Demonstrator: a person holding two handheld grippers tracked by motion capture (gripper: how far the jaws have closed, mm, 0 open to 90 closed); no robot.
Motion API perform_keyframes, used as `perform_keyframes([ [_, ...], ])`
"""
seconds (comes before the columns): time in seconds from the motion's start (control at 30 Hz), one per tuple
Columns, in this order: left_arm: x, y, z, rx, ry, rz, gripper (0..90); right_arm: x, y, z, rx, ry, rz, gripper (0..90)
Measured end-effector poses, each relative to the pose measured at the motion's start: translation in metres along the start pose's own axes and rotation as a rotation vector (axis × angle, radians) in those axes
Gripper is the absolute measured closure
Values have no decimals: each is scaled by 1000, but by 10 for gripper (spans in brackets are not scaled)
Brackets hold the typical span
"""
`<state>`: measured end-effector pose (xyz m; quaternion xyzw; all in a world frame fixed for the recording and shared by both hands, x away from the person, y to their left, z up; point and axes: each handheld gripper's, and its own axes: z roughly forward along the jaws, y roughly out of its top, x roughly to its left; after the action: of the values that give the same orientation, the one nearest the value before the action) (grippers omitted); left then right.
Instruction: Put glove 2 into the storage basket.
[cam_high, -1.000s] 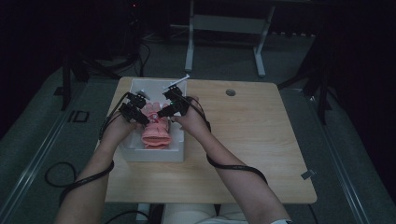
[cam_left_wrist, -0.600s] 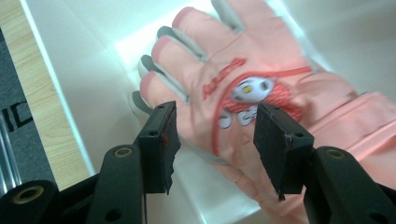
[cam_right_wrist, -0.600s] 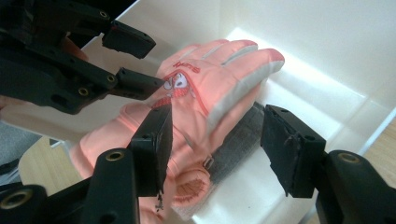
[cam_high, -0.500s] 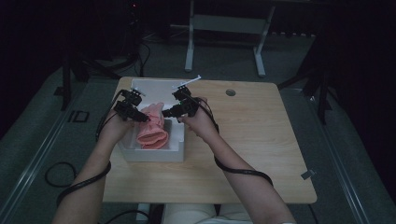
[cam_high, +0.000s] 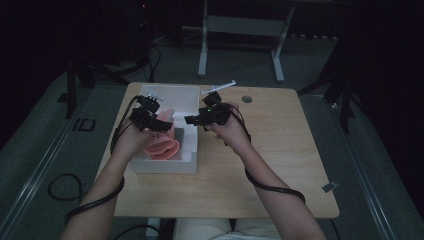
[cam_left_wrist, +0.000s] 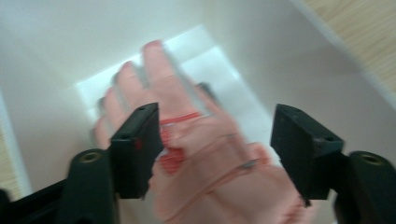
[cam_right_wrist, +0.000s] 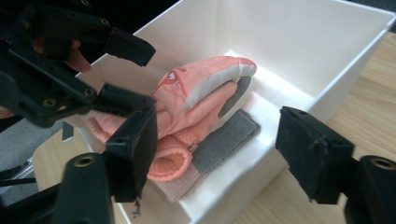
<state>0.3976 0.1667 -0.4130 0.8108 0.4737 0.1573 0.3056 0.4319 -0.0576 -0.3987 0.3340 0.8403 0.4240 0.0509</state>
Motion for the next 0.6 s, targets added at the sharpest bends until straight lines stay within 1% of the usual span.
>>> perform_keyframes([
  [0.1, -12, 4, -2, -28, -25, 26, 240, -5, -5, -9, -11, 19, -12, 217],
  [0.13, -16, 4, -3, -31, -42, 44, 217, -7, -7, -12, -16, 17, -10, 217],
  [0.17, -20, 4, -3, -35, -57, 61, 162, -9, -9, -14, -19, 15, -4, 218],
  [0.2, -24, 5, -4, -44, -64, 67, 138, -10, -11, -16, -19, 14, -1, 218],
  [0.27, -31, 6, -6, -66, -81, 73, 138, -13, -15, -20, -21, 5, -7, 218],
  [0.33, -40, 7, -7, -83, -99, 92, 130, -17, -20, -25, -28, 2, -7, 218],
  [0.4, -49, 9, -6, -87, -115, 112, 71, -20, -25, -29, -36, -5, -5, 214],
  [0.47, -56, 11, -6, -98, -128, 114, 8, -23, -29, -32, -37, -10, -6, 205],
  [0.53, -64, 13, -7, -107, -124, 131, 8, -25, -33, -34, -29, -9, -13, 192],
  [0.6, -72, 13, -7, -117, -144, 143, 8, -27, -37, -37, -28, -19, -27, 187],
])
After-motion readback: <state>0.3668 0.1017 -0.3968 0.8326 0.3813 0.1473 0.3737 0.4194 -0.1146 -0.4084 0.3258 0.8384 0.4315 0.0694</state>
